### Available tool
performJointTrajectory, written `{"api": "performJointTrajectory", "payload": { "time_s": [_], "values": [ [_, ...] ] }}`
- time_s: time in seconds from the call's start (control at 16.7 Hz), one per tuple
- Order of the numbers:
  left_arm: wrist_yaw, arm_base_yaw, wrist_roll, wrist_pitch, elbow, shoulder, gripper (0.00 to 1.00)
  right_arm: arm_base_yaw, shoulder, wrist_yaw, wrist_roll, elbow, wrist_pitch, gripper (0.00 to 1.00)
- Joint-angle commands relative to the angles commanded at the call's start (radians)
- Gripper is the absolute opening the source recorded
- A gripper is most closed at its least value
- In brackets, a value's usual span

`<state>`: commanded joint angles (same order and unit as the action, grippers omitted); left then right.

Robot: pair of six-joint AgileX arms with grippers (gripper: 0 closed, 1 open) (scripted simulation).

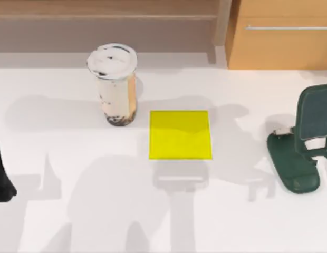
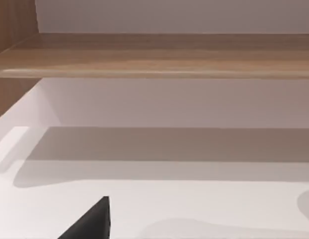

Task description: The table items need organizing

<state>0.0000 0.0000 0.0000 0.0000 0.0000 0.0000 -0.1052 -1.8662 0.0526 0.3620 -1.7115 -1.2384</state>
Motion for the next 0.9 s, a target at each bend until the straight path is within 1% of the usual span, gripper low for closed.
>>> {"api": "performJointTrajectory", "payload": {
  "time_s": [0.24, 0.42, 0.6, 0.9],
  "values": [
    [0.000, 0.000, 0.000, 0.000, 0.000, 0.000, 1.00, 0.172, -0.122, 0.016, -0.294, -0.256, -0.068, 0.00],
    [0.000, 0.000, 0.000, 0.000, 0.000, 0.000, 1.00, 0.297, -0.222, 0.019, -0.476, -0.400, -0.107, 0.00],
    [0.000, 0.000, 0.000, 0.000, 0.000, 0.000, 1.00, 0.407, -0.320, 0.015, -0.621, -0.495, -0.129, 0.00],
    [0.000, 0.000, 0.000, 0.000, 0.000, 0.000, 1.00, 0.559, -0.506, -0.014, -0.824, -0.592, -0.137, 0.00]
  ]
}}
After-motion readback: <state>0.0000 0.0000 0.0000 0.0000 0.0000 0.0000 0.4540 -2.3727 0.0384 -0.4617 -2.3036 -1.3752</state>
